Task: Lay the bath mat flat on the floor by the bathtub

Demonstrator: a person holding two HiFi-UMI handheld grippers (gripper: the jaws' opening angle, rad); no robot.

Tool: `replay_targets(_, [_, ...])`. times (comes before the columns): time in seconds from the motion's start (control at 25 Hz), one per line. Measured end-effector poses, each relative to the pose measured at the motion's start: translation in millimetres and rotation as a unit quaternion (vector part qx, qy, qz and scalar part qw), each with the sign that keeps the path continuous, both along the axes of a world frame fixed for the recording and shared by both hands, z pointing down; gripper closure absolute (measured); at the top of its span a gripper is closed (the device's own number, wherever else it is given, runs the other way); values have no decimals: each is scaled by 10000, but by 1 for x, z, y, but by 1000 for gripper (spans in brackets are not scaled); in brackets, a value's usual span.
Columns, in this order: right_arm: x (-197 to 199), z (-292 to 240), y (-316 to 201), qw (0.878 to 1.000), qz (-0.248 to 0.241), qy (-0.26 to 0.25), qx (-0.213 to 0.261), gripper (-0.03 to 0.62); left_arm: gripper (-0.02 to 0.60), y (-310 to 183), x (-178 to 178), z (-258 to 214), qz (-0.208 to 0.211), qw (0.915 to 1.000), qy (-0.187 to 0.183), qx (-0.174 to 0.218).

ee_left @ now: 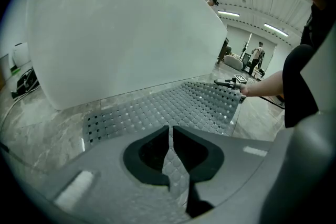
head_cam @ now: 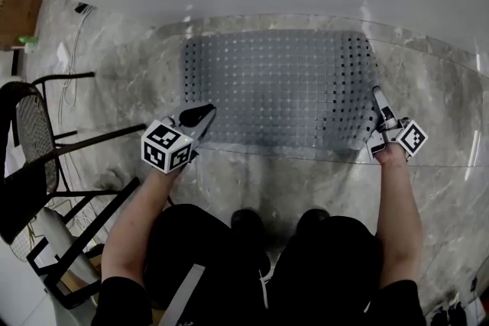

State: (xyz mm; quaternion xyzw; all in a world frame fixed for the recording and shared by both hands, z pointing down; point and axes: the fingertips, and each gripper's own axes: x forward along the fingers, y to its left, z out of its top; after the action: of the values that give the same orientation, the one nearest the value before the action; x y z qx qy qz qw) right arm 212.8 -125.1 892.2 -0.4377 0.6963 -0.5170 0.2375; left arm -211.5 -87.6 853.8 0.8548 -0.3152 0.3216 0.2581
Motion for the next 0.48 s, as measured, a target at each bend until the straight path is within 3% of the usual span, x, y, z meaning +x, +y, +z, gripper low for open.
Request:
replay_targets(0.08, [-7, -6, -1, 9963, -227, 828, 35, 485, 549, 1, -2, 1, -38, 10000, 18, -8])
replay_targets(0.2, [-38, -23, 9, 9733, -961, 2062, 295, 506, 549, 1, -1, 4, -64, 10000, 60, -15])
replay_targets(0.36, [-90, -29, 31, 9415, -1996, 2621, 711, 553, 549, -1, 4, 7, -51, 9999, 126, -32])
replay_targets(0.48, [-88, -6, 34, 9270, -2101, 3078, 420, 554, 549, 0, 7, 9, -25, 9999, 132, -41])
